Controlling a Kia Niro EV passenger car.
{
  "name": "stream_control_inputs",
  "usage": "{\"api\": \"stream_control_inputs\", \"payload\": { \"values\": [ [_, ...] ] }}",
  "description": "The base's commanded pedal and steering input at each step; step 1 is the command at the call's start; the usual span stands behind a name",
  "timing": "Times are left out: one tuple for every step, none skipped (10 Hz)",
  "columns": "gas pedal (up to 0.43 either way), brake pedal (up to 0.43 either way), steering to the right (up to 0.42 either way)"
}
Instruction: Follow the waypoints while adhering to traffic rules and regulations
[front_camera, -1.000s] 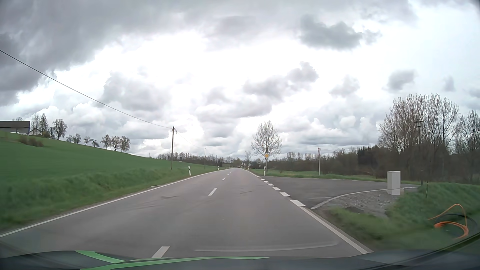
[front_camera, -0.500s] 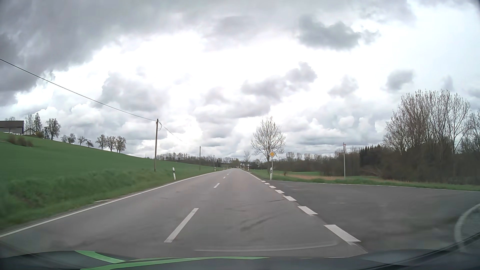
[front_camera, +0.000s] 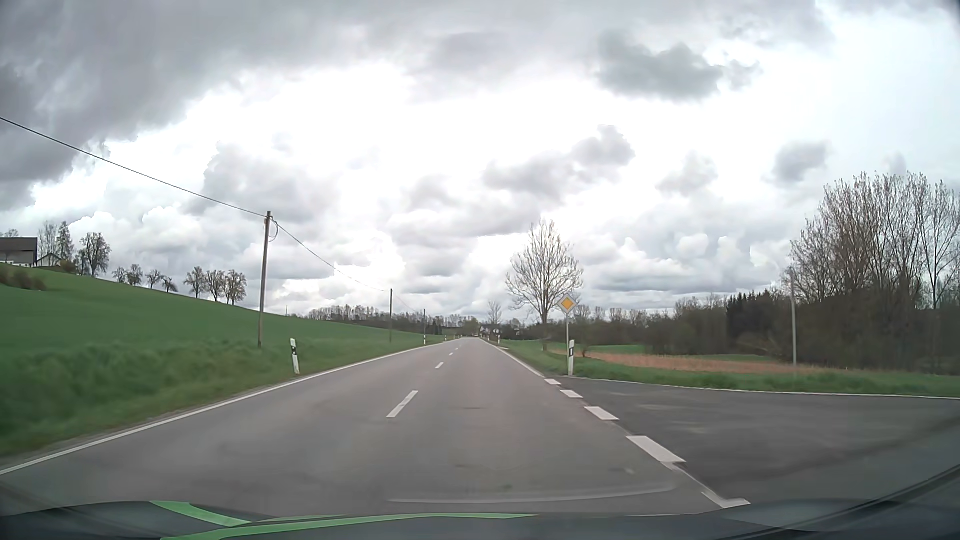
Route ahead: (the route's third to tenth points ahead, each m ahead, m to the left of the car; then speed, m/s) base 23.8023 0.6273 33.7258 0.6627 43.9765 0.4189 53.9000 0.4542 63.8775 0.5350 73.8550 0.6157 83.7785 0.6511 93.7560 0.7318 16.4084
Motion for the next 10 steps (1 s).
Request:
{"api": "stream_control_inputs", "payload": {
  "values": [
    [0.378,0.0,-0.003],
    [0.378,0.0,-0.003],
    [0.37,0.0,-0.003],
    [0.37,0.0,-0.003],
    [0.37,0.0,-0.004],
    [0.37,0.0,-0.004],
    [0.37,0.0,-0.004],
    [0.358,0.0,-0.003],
    [0.358,0.0,-0.003],
    [0.35,0.0,-0.003]
  ]
}}
